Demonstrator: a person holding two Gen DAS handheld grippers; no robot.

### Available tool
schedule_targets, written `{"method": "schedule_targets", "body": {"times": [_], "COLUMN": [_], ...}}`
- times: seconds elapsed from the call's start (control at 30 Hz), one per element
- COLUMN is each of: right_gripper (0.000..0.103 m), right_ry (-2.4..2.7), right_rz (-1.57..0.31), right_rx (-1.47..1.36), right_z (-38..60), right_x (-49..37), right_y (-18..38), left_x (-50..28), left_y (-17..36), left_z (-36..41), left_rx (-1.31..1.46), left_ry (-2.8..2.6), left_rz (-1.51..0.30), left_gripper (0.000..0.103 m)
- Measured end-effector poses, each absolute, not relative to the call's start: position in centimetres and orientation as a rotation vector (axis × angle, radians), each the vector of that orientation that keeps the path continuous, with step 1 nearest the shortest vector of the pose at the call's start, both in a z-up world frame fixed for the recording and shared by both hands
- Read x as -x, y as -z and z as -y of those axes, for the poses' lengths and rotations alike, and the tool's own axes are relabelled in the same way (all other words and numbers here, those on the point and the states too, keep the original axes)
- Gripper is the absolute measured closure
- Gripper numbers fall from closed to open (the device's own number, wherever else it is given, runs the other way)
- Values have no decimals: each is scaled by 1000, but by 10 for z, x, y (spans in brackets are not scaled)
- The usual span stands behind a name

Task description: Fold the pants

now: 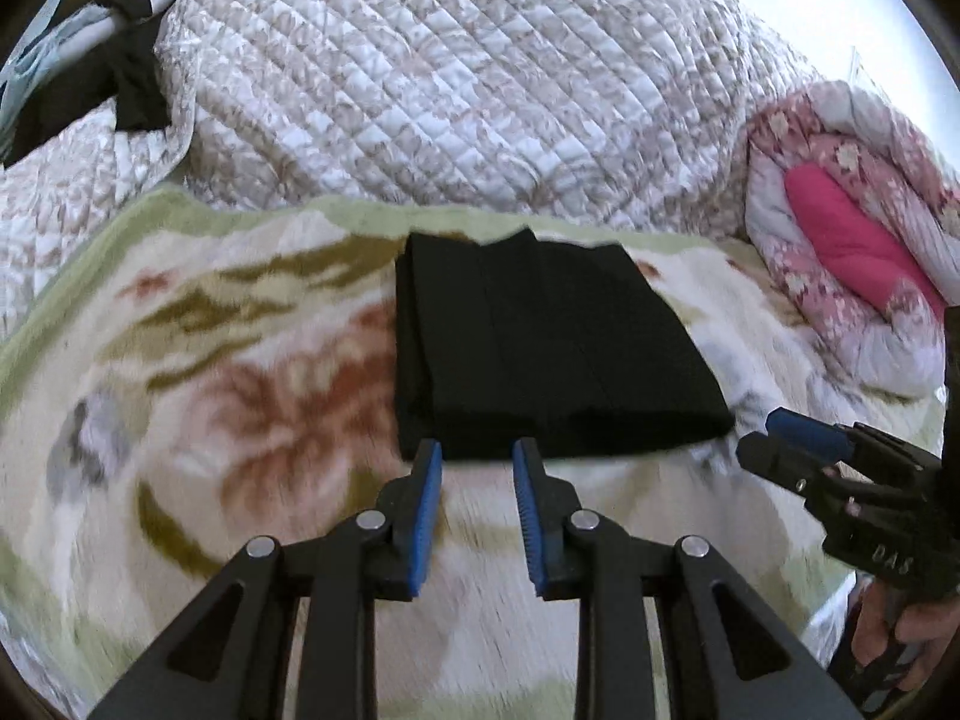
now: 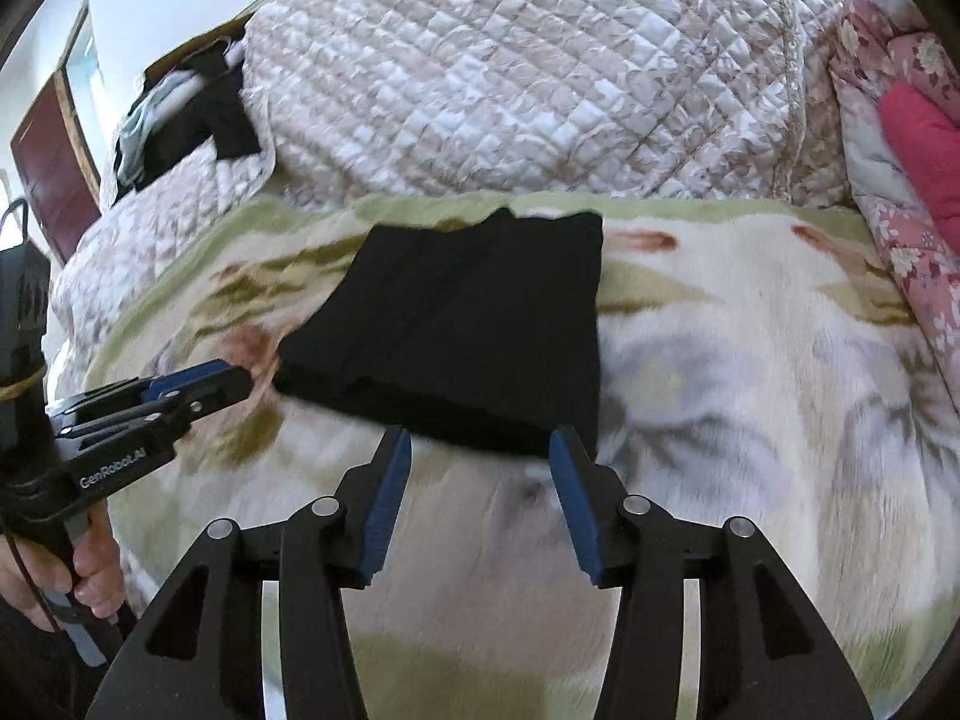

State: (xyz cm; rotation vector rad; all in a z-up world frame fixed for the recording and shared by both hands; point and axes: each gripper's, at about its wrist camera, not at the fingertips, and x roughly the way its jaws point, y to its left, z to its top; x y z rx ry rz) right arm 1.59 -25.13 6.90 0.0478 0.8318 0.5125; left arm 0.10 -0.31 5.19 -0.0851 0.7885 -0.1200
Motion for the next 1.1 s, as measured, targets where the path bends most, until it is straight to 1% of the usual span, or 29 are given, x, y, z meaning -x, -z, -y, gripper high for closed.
{"method": "schedule_targets", "body": {"times": [0.13,0.3,0.43,0.6,0.7,0.8,1.1], "right_gripper": [54,53,46,45,43,40,39], "right_ry": [-499,-467,-444,-435,-434,-433,-432], "right_rz": [-845,-857,-869,-904,-902,-906,-906], "right_rx": [-14,11,28,53,52,43,44], "right_z": [249,248,247,241,240,239,239], "right_x": [-2,-6,-10,-17,-19,-19,-20], "right_y": [-60,-51,-44,-33,-31,-30,-30], "left_x": [11,13,10,8,7,7,8], "left_y": [-39,-24,-16,-8,-7,-5,-5], "left_z": [7,11,14,16,18,20,22], "left_rx": [91,64,48,30,18,10,0], "left_ry": [110,96,88,85,92,99,101], "left_rz": [-816,-848,-862,-873,-869,-865,-863], "left_gripper": [76,76,76,69,62,58,53]}}
